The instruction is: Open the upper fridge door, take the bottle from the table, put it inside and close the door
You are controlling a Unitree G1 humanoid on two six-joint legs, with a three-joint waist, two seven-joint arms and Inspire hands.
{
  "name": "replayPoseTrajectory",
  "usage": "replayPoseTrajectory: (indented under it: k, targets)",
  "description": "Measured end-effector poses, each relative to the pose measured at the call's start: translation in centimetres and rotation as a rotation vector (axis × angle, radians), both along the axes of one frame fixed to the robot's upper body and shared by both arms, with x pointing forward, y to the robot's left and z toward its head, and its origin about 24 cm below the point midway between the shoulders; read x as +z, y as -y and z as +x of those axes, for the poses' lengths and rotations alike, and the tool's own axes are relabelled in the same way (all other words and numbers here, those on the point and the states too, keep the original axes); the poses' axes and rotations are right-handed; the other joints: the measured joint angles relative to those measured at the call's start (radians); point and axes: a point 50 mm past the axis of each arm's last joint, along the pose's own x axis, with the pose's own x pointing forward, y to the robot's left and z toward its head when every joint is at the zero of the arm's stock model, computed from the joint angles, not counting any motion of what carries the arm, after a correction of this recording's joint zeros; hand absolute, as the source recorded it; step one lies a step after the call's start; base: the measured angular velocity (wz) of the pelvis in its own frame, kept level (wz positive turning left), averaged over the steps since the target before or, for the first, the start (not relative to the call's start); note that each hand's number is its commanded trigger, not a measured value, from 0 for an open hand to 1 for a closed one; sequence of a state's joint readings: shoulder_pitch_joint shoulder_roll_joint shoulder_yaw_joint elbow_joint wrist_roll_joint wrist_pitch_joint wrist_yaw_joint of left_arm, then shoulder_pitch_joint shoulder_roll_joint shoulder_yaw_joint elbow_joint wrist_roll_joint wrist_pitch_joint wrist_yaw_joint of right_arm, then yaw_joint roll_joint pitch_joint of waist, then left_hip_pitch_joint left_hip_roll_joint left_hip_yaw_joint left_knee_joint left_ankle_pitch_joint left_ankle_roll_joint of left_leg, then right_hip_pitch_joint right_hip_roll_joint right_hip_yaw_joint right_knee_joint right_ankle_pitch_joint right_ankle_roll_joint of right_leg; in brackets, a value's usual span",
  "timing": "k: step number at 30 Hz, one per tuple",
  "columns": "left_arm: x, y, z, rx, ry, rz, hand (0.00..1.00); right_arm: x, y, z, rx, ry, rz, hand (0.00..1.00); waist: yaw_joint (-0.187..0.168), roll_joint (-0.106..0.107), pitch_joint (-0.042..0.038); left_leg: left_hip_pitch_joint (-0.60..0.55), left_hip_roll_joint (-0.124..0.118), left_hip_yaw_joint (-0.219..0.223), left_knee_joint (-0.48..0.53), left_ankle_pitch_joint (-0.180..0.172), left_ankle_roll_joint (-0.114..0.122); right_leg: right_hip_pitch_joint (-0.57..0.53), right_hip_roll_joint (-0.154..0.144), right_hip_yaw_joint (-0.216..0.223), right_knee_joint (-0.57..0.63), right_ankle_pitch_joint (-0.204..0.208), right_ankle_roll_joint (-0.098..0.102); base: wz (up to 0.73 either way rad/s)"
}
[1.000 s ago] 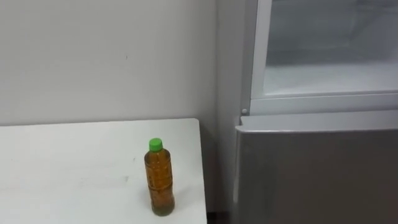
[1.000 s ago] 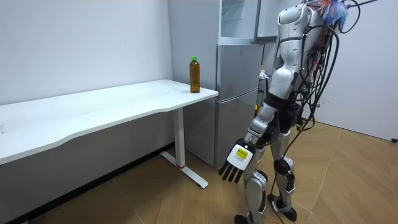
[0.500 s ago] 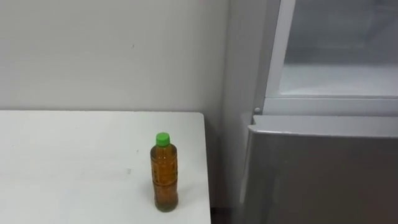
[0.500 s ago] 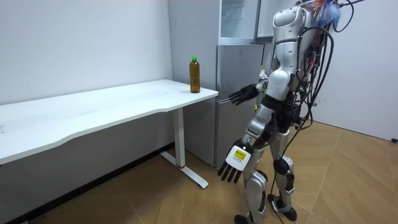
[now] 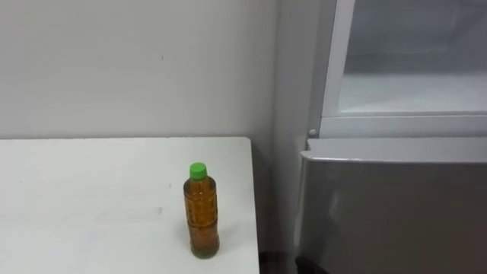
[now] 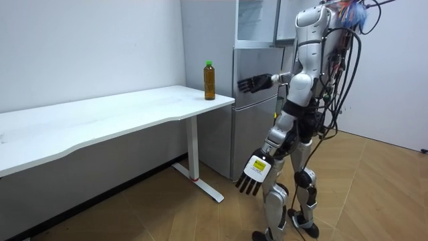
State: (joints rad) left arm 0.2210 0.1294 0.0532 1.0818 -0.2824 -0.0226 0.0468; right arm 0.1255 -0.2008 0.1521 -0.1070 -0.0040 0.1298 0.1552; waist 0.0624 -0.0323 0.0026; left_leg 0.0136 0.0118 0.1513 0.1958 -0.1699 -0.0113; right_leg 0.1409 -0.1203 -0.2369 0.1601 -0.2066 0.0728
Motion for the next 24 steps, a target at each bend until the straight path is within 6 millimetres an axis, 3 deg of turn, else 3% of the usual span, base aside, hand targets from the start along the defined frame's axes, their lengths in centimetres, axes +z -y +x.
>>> replayPoseTrajectory:
  k: [4,13,17,22,24]
  targets:
    - [0.1,-0.3,0.0,-0.001,0.004,0.009,0.0,2.3,-0.5,0.5,0.019,0.099,0.015,0.0,0.004,-0.014,0.0057,0.0,0.0,0.001,-0.001,0.0,0.0,-0.001,0.0,0.001,0.0,0.0,0.0,0.0]
    - [0.1,-0.2,0.3,-0.023,0.015,0.019,0.0,7.0,-2.3,2.1,0.072,0.292,0.161,0.0,0.03,-0.019,0.0018,0.001,0.0,0.001,-0.006,0.0,0.0,-0.002,-0.001,-0.014,0.0,0.0,0.0,0.01]
    - [0.1,-0.3,0.1,-0.022,0.01,0.025,0.0,7.5,-2.7,2.5,0.084,0.297,0.275,0.0,0.04,-0.019,0.0027,0.005,0.0,-0.004,-0.006,0.0,0.0,0.005,-0.001,-0.018,-0.001,0.0,0.0,0.04]
    - [0.2,-0.3,0.3,-0.072,-0.001,0.039,0.0,5.8,-2.2,3.1,0.033,0.219,0.327,0.0,0.046,-0.019,0.0067,-0.002,-0.005,-0.033,0.001,0.0,0.0,0.016,-0.002,-0.071,-0.008,0.0,0.001,0.17]
    - [0.1,-0.3,0.2,-0.072,-0.006,0.037,0.0,5.5,-2.1,3.2,0.017,0.204,0.325,0.0,0.058,-0.018,0.0074,-0.003,-0.004,-0.032,0.0,0.0,-0.001,0.017,-0.002,-0.072,-0.008,0.0,0.001,0.02]
